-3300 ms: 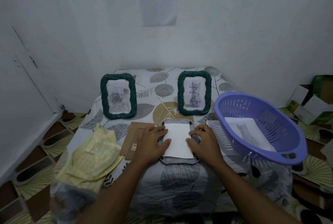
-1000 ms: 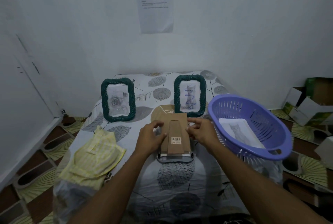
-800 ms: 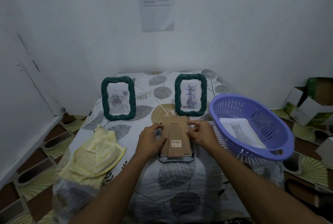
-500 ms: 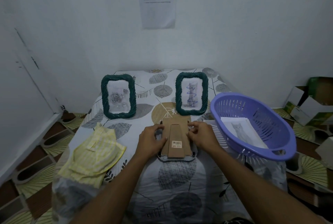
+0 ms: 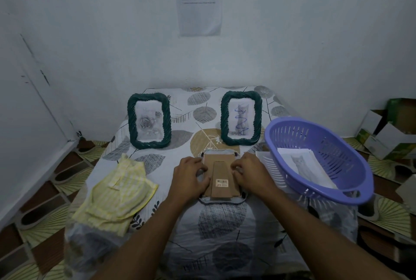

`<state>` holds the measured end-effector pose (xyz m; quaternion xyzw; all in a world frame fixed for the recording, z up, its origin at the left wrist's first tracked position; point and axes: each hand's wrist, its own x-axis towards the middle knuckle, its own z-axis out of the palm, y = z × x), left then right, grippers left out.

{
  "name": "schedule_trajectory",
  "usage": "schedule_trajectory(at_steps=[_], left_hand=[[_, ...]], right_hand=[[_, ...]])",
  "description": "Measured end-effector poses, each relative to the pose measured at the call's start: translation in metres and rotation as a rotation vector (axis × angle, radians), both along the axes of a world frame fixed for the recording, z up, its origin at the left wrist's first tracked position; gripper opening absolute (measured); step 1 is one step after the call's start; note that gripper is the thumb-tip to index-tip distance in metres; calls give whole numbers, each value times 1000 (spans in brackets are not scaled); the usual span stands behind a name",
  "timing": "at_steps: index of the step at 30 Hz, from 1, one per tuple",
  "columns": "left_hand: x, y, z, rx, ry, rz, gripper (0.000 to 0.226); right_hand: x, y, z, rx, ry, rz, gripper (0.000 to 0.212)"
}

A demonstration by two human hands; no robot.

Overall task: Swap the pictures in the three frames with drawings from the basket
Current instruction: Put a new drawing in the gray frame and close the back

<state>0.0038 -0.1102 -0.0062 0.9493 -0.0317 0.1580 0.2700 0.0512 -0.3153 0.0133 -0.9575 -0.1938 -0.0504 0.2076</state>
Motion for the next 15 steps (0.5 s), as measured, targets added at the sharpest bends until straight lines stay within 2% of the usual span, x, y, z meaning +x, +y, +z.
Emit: schedule_trajectory(at_steps=[3,9,13,15], left_hand=[[5,-1,7,-20,56,-22,19],[6,-4,1,-111,94,-27,22],[9,1,-8,-81,101,-34,43],[11,0,-9,-63,98,-22,36]], right_hand=[[5,-4,-5,76,-12,-40,24],[13,-4,-18,47,27,-134,51],[12,-3,-26,43,-9,-150,49],[11,-2,-26,50,-13,-148,46]])
